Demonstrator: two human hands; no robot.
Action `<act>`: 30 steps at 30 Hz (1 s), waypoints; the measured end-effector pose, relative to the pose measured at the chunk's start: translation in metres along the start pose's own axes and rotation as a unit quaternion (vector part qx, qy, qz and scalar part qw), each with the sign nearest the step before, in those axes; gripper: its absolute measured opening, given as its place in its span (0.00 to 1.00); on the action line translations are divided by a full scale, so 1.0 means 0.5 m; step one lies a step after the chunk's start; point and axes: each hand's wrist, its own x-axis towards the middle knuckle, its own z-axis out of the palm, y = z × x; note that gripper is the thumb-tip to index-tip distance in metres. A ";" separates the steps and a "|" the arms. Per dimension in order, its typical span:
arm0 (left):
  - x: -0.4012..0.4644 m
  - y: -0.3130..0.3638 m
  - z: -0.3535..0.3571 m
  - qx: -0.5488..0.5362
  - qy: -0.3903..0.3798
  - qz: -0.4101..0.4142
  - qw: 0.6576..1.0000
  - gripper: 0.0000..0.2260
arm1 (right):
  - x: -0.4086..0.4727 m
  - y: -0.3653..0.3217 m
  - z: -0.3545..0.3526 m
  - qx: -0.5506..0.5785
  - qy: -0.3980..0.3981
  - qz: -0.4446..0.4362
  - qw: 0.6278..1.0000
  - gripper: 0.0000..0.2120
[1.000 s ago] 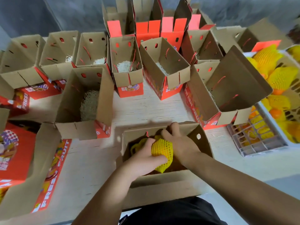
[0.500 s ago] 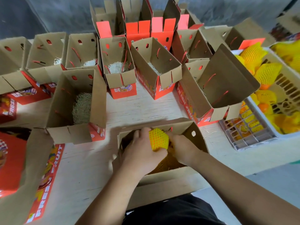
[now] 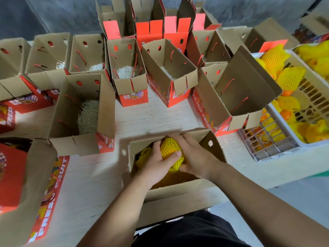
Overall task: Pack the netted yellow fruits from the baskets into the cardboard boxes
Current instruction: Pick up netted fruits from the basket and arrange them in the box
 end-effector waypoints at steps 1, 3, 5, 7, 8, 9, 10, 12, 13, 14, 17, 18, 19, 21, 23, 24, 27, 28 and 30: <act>0.000 0.002 -0.001 -0.019 0.003 -0.001 1.000 0.41 | -0.004 -0.003 0.005 -0.063 0.043 -0.022 0.997 0.54; -0.001 0.004 -0.004 -0.052 0.021 -0.011 0.998 0.37 | -0.015 -0.006 0.005 -0.178 0.110 -0.047 0.977 0.58; -0.011 0.002 -0.009 -0.067 0.033 -0.024 0.997 0.38 | -0.021 -0.008 0.001 -0.248 0.112 -0.093 0.958 0.57; -0.017 0.008 -0.015 -0.064 0.001 -0.035 0.997 0.39 | -0.018 -0.011 0.000 -0.260 0.061 -0.134 0.954 0.50; -0.014 0.018 -0.013 -0.068 -0.020 -0.039 0.997 0.36 | -0.014 -0.013 0.000 -0.253 0.037 -0.133 0.958 0.47; -0.003 0.028 -0.006 -0.074 -0.028 -0.047 0.996 0.32 | -0.011 -0.014 -0.001 -0.241 0.024 -0.124 0.962 0.44; 0.006 0.035 -0.002 -0.092 -0.027 -0.060 0.994 0.26 | -0.011 -0.016 -0.003 -0.225 0.029 -0.113 0.967 0.41; 0.005 0.045 -0.009 -0.108 -0.031 -0.063 0.992 0.15 | -0.023 -0.014 -0.009 -0.183 0.088 -0.084 0.976 0.36; -0.002 0.041 -0.005 -0.073 -0.029 -0.055 0.995 0.14 | -0.033 -0.007 -0.014 -0.167 0.125 -0.062 0.976 0.35; -0.008 0.046 0.001 -0.012 -0.030 -0.042 0.999 0.17 | -0.044 0.004 -0.020 -0.163 0.160 -0.036 0.973 0.35; -0.021 0.035 -0.007 0.221 -0.053 0.062 0.972 0.19 | -0.069 0.040 -0.035 -0.216 0.206 0.034 0.954 0.38; -0.024 0.029 -0.005 0.301 -0.056 0.081 0.949 0.19 | -0.069 0.048 -0.035 -0.258 0.186 0.049 0.947 0.38; -0.026 0.030 0.000 0.358 -0.048 0.090 0.928 0.21 | -0.064 0.051 -0.031 -0.305 0.150 0.068 0.938 0.36; -0.028 0.035 0.004 0.386 -0.019 0.095 0.917 0.24 | -0.042 0.048 -0.014 -0.386 0.076 0.116 0.912 0.28; -0.032 0.022 0.012 0.381 0.028 0.097 0.919 0.22 | -0.011 0.037 -0.005 -0.425 0.021 0.169 0.889 0.19; -0.031 0.020 0.014 0.381 0.049 0.087 0.919 0.18 | 0.004 0.028 -0.003 -0.416 -0.003 0.197 0.888 0.18; -0.020 0.036 0.022 0.387 0.081 0.040 0.918 0.07 | 0.032 0.005 0.011 -0.278 -0.075 0.254 0.923 0.24; -0.019 0.041 0.027 0.395 0.082 0.022 0.915 0.06 | 0.034 -0.001 0.015 -0.235 -0.095 0.254 0.933 0.27; -0.019 0.048 0.034 0.407 0.076 0.009 0.910 0.07 | 0.019 -0.011 0.008 -0.179 -0.118 0.239 0.947 0.30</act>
